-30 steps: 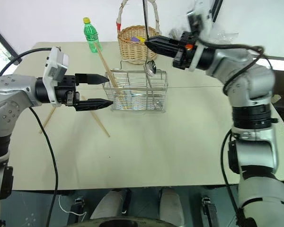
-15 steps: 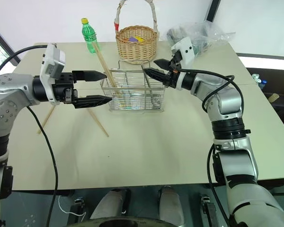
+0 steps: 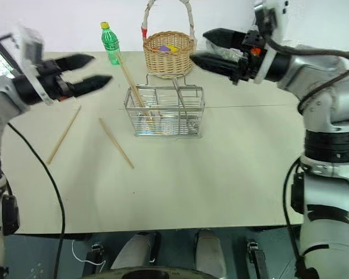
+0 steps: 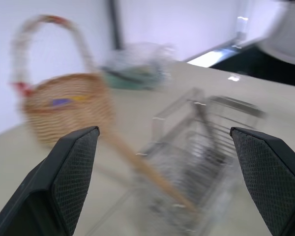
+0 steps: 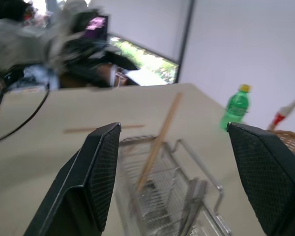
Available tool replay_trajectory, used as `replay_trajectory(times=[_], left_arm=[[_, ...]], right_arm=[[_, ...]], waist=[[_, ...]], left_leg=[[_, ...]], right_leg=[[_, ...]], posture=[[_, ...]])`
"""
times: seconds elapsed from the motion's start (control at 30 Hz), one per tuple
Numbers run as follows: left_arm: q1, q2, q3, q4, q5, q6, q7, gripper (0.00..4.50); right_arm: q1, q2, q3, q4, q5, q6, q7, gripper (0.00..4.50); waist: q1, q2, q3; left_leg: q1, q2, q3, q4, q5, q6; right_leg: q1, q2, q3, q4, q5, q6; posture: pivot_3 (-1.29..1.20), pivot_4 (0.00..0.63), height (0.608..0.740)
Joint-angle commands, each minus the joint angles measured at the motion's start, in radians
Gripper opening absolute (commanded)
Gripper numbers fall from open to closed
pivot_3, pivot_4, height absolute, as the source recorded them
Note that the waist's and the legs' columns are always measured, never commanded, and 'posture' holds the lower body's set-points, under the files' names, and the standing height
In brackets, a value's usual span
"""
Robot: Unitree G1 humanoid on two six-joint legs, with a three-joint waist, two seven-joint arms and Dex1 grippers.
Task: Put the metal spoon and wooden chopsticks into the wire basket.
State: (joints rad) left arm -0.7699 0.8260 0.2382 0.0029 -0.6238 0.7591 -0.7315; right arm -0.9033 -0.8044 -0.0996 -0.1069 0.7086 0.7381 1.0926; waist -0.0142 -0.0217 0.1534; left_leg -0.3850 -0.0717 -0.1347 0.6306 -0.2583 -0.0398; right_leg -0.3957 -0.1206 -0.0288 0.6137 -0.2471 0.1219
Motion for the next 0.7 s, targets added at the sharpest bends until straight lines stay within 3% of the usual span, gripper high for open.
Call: replay_trajectory(times=[0.03,0.2,0.33,0.7], left_arm=[[-0.047,0.056,0.006,0.107,0.101,0.013,0.087,4.5],[-0.114,0.096,-0.097,0.356,0.271,0.107,0.2,4.5],[-0.182,0.08,-0.17,0.572,0.347,0.136,0.169,4.5],[-0.276,-0.013,-0.311,1.005,0.538,-0.05,0.069,4.5]], right_arm=[[0.095,-0.086,-0.032,-0.156,0.088,0.031,0.132,3.53],[0.261,-0.149,-0.054,-0.276,0.115,0.04,0.153,3.53],[0.318,-0.133,-0.071,-0.311,0.134,0.062,0.094,3.53],[0.436,-0.12,-0.142,-0.422,0.249,0.128,-0.058,3.53]], waist=[[0.0,0.0,0.0],[0.002,-0.001,0.0],[0.002,-0.002,-0.001],[0.005,-0.008,-0.003]], left_leg=[[0.0,0.0,0.0,0.0,0.0,0.0],[0.002,0.0,0.0,0.0,0.0,0.0],[0.005,0.001,0.001,0.0,0.0,0.0],[-0.002,0.0,0.0,0.002,0.0,0.0]], right_leg=[[0.0,0.0,0.0,0.0,0.0,0.0],[0.001,0.0,0.0,0.001,0.0,0.0],[0.003,0.0,0.0,0.001,0.0,0.0],[-0.002,-0.003,0.0,0.001,0.0,0.001]], posture=[[0.0,0.15,0.674],[0.0,0.15,0.674],[0.0,0.15,0.674],[0.0,0.15,0.674]])
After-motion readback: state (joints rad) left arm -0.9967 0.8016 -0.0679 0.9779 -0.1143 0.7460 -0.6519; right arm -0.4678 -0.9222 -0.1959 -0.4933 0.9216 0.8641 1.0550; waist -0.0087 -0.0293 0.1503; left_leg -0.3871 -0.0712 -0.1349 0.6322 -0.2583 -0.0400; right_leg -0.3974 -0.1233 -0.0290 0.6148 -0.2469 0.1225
